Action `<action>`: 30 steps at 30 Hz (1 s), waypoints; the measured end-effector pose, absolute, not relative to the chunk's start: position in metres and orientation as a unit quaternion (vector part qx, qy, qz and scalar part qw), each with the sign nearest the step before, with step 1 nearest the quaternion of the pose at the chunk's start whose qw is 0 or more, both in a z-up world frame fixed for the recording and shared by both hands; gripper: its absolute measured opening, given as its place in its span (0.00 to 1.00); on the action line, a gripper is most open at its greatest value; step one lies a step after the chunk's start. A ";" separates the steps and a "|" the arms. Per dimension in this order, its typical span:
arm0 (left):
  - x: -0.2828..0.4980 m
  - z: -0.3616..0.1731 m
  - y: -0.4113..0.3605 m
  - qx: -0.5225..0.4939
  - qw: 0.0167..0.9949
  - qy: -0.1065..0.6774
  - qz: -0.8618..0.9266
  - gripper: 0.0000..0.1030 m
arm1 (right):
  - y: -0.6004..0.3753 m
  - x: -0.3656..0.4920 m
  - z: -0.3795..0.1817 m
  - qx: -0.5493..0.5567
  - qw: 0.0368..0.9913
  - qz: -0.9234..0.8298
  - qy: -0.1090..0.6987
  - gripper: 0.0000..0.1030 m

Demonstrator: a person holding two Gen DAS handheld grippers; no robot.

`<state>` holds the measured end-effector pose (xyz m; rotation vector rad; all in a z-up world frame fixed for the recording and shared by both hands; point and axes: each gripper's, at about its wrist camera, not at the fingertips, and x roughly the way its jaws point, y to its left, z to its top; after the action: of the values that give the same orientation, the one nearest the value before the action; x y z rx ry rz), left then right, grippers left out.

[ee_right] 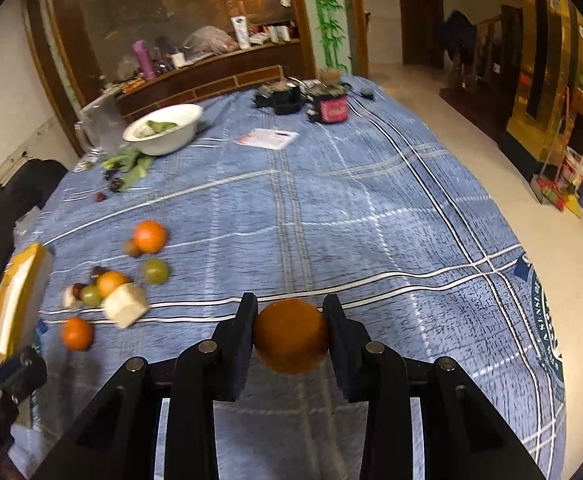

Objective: Organize fruits
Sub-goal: 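Grasp the orange with the right gripper while the left gripper grasps a dark avocado, then carry the orange and avocado into the tray and open both grippers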

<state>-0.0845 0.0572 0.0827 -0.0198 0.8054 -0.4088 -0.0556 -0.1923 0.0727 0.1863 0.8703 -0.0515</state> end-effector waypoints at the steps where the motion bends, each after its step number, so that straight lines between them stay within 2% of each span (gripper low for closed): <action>1: -0.087 0.087 0.066 -0.017 0.902 0.384 -0.195 0.23 | -0.187 -0.058 0.078 0.085 0.904 -0.022 0.418 0.35; 9: -0.098 0.115 0.168 -0.081 0.922 0.355 -0.133 0.23 | -0.114 -0.084 0.128 0.037 0.922 0.032 0.383 0.35; 16: -0.097 0.108 0.256 -0.110 0.926 0.358 -0.046 0.23 | -0.011 -0.084 0.153 -0.003 0.919 0.133 0.371 0.35; 23: -0.093 0.100 0.312 -0.155 0.916 0.370 0.010 0.23 | 0.087 -0.068 0.129 -0.017 0.883 0.238 0.404 0.36; 30: -0.067 0.081 0.334 -0.159 0.901 0.403 0.027 0.23 | 0.140 -0.058 0.093 -0.025 0.845 0.301 0.441 0.36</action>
<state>-0.0674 0.3338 0.0807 -0.3291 0.8341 0.0562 -0.0578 0.1399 0.0928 -0.0525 0.9295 0.6350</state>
